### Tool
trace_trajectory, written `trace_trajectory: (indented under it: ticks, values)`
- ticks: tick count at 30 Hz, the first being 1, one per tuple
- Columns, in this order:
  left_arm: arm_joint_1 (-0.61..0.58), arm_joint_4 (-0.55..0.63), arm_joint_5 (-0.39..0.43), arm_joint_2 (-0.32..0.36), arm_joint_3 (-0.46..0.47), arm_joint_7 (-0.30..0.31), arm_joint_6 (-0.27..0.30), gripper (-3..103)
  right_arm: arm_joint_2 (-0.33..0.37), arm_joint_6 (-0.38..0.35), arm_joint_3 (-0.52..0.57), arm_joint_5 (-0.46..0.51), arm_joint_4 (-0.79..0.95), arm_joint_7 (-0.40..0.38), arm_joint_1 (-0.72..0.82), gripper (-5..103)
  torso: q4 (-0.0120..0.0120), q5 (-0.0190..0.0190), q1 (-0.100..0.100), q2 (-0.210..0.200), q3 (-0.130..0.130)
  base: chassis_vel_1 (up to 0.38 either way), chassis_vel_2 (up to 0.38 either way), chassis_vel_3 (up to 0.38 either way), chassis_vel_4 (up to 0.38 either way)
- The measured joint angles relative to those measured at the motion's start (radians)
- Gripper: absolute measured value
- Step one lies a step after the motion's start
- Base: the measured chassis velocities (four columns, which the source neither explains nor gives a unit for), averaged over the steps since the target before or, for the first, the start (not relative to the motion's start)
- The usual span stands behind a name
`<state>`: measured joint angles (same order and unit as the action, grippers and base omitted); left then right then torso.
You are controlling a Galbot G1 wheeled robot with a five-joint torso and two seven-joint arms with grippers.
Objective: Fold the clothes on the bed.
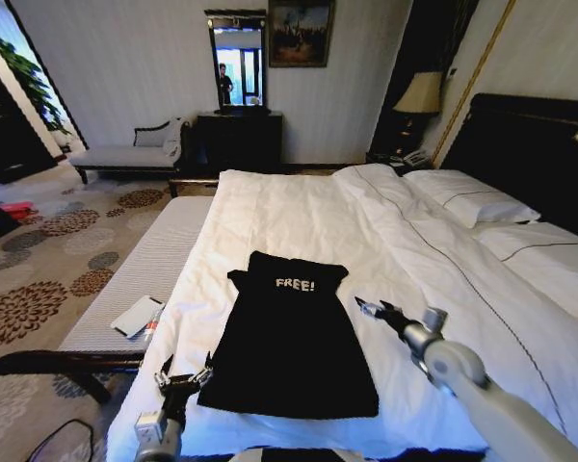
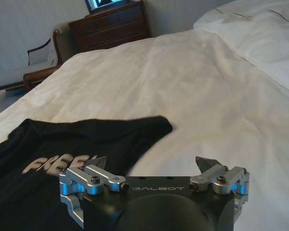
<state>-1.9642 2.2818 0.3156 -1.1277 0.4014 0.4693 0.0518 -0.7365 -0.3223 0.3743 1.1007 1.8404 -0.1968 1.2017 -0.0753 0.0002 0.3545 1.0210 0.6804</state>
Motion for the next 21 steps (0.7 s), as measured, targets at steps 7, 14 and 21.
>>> trace_trajectory:
  ticks: [7, 14, 21]
  values:
    - [-0.016, 0.011, 0.002, 0.005, 0.005, 0.0, 0.0, 100, 0.032, 0.007, -0.244, -0.005, -0.175, 0.003, -0.269, 100, -0.0001, -0.0002, 0.0, 0.0, 0.0, 0.0, 0.0, 0.0, 0.0]
    - [-0.022, 0.018, 0.005, 0.005, 0.007, 0.001, 0.001, 100, 0.017, 0.014, -0.352, 0.0, -0.266, 0.015, -0.371, 91, -0.0002, -0.0002, 0.0, 0.0, 0.0, 0.0, 0.0, 0.0, 0.0]
    - [-0.028, 0.01, 0.012, 0.005, 0.009, 0.005, 0.002, 100, -0.015, 0.022, -0.409, 0.004, -0.342, 0.034, -0.446, 94, -0.0002, -0.0002, 0.0, 0.0, 0.0, 0.0, 0.0, 0.0, 0.0]
